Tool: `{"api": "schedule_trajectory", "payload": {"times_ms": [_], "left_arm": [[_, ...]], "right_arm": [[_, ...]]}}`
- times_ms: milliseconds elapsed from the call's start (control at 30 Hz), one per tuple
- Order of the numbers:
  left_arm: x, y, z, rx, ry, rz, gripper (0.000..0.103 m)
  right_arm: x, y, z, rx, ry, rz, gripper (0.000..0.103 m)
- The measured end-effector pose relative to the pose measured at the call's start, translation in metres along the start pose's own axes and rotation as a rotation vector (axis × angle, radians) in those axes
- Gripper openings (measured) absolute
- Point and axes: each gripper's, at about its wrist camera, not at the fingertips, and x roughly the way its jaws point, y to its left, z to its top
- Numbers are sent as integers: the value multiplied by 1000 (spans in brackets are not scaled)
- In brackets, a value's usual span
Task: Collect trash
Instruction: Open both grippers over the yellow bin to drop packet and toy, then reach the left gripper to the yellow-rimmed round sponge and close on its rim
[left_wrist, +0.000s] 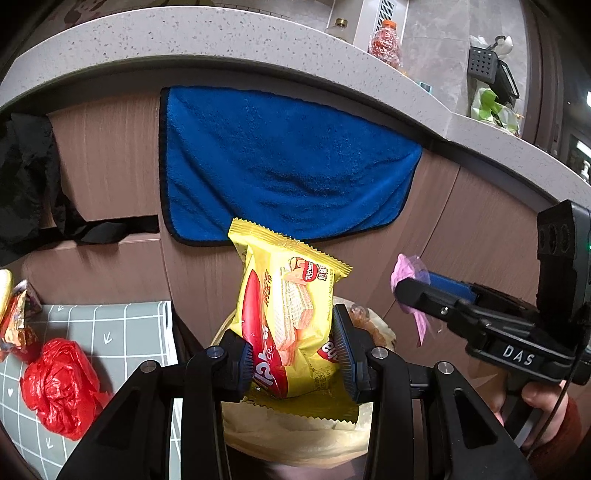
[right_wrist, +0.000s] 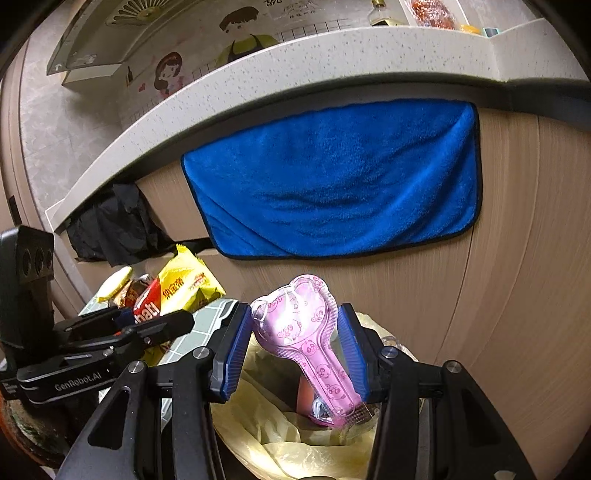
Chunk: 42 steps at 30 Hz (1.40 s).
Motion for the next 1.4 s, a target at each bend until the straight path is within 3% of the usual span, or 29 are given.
{"api": "schedule_trajectory", "payload": {"times_ms": [200,267,300,367,500,700,900,1067,1267,1400], "left_arm": [[9,6,5,-31,16,-48,42],[19,13,8,-53,38,-128,54],[25,17,10,-70,62,-155,67],[33,26,12,-113,89,-153,76],[26,38,14,-131,97,-113,83],[-32,68,10,-96,7,37,83],[-94,119,-4,-133,-70,203,83],[-129,148,-21,-128,-87,312,83],[-157,184,-40,-190,-95,317,83],[-169,221,-53,-296,-78,240,83]], "right_arm": [[13,-6,-3,27,25,0,45],[17,-9,-4,42,28,13,46],[20,-12,-5,49,33,13,49],[28,-19,-7,80,45,-8,58],[34,-30,-14,144,58,6,61],[19,-21,-16,121,30,12,61],[7,10,-8,49,-18,-50,61],[10,48,-2,14,-41,-3,61],[20,96,4,-42,-33,47,61],[32,130,2,-80,13,101,61]]}}
